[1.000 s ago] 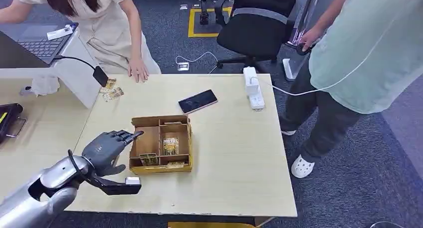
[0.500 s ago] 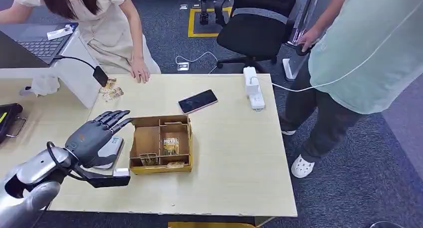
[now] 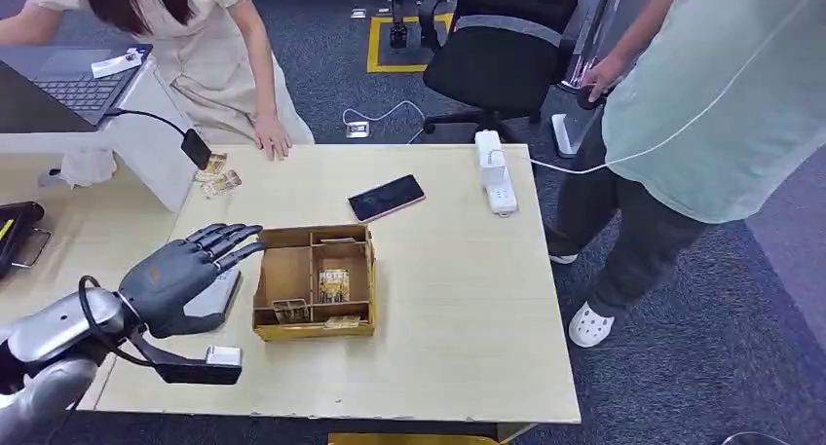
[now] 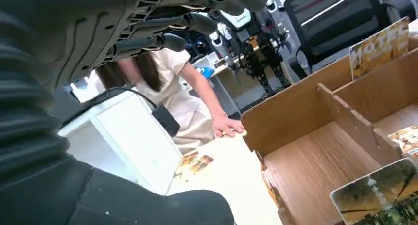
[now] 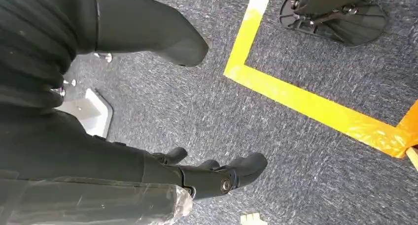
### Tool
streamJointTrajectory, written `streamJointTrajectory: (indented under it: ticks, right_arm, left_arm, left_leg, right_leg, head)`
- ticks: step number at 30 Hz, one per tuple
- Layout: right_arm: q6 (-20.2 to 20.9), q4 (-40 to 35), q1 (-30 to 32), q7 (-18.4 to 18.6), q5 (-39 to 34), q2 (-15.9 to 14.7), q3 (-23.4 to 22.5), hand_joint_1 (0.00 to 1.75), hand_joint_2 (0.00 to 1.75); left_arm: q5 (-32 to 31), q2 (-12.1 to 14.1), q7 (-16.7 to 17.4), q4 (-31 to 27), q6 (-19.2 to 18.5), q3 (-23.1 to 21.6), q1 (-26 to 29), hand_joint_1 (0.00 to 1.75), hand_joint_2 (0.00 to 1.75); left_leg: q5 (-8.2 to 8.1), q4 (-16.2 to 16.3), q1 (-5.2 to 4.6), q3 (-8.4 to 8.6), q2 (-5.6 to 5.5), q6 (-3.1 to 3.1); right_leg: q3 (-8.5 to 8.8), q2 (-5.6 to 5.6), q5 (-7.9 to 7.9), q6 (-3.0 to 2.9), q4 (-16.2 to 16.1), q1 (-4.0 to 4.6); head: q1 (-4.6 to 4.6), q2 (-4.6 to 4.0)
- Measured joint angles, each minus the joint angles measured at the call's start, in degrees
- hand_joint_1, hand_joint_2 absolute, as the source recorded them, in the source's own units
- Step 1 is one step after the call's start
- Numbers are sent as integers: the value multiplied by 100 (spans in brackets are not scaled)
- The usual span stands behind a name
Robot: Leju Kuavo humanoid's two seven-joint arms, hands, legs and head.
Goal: Pass the card to the sensor for recognition and then transmit it.
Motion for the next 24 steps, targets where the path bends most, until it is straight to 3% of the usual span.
streamJointTrajectory:
  ticks: [6,15,24]
  right_arm:
    - [15,0,-15,35,4,0,2,0,175]
    - [61,-4,-99,136,17,28,101,0,175]
    - [57,-4,-111,148,17,42,127,0,175]
  left_arm:
    - [-334,-153,-22,-4,-26,-273,-162,0,175]
    - [-1242,-1106,621,685,579,-1106,-290,0,175]
    - [-1270,-1497,638,1209,662,-1396,-287,0,175]
  left_leg:
    - [0,1,-1,1,-1,0]
    - [-1,3,-5,1,0,2]
    - [-1,2,-4,0,-1,2]
  right_leg:
    - [1,-2,1,0,-1,-1]
    - [1,1,1,1,-1,-5]
    - [0,-1,0,1,-1,-4]
  head:
    - [2,0]
    - [0,0]
    - [0,-2]
